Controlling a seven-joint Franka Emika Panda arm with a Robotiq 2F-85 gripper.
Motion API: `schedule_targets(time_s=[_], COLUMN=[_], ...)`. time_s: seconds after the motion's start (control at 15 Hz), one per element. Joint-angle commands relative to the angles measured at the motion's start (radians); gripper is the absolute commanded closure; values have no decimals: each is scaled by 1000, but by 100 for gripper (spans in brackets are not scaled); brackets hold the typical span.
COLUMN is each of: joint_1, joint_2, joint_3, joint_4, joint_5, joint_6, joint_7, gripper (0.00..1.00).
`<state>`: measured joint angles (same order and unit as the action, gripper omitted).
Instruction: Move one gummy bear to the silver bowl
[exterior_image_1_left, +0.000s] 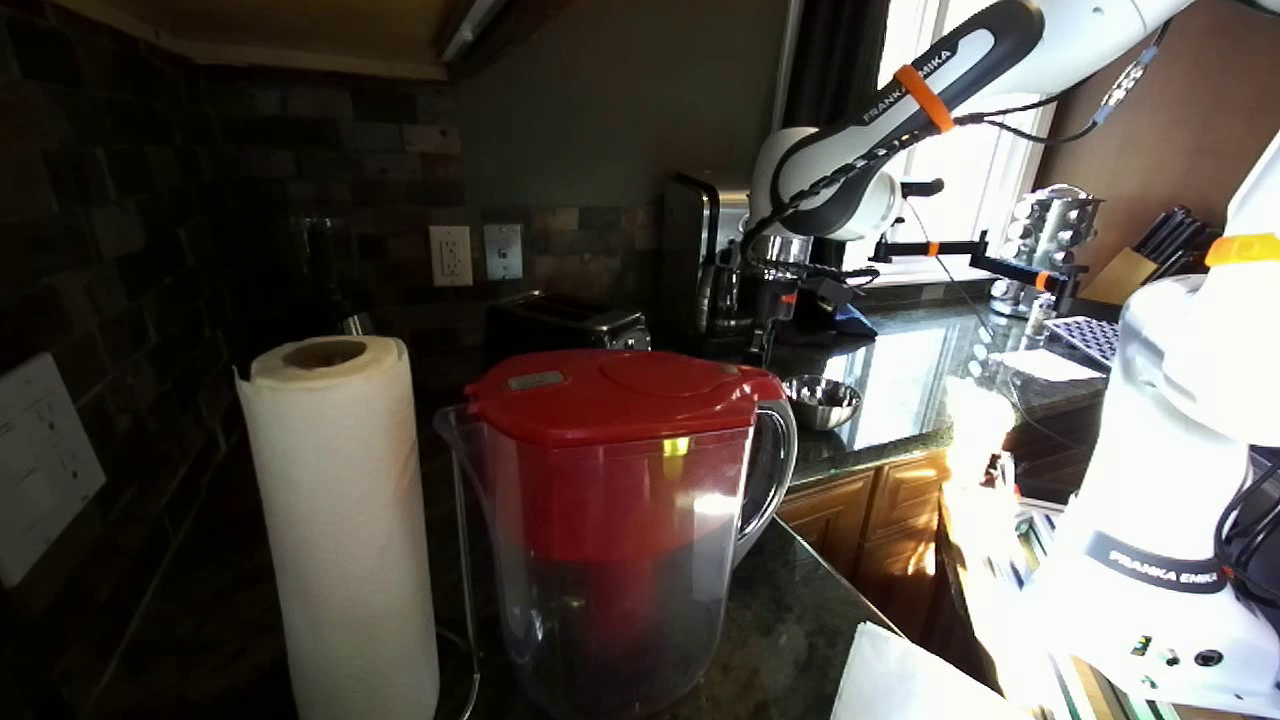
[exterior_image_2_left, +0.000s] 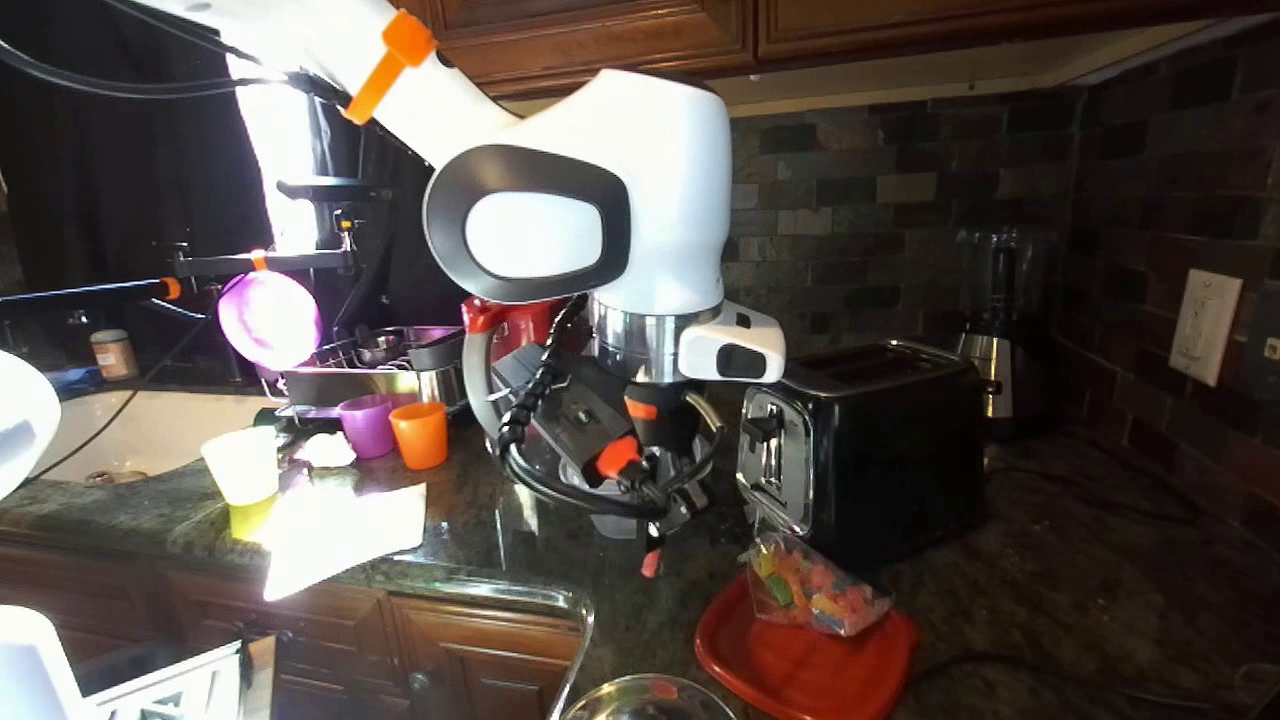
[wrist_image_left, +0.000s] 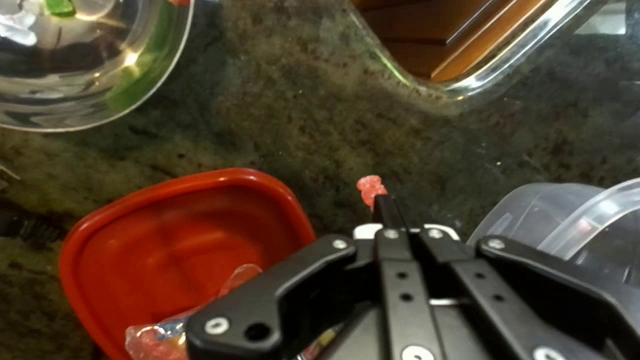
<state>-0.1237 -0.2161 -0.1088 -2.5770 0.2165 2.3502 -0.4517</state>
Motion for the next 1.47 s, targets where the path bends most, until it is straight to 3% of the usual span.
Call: schedule_targets(time_s=[0.0, 0.4, 1.07, 1.4], joint_1=[33, 49, -32, -78], joint_2=[9, 8, -106, -103], joint_3=[-9, -5, -34, -39], joint_4=[13, 25, 44, 73], joint_5=[-42, -69, -309, -443], joint_6=[-80, -134, -228, -297], joint_7=[29, 38, 167, 239], gripper=[99, 99, 99, 99])
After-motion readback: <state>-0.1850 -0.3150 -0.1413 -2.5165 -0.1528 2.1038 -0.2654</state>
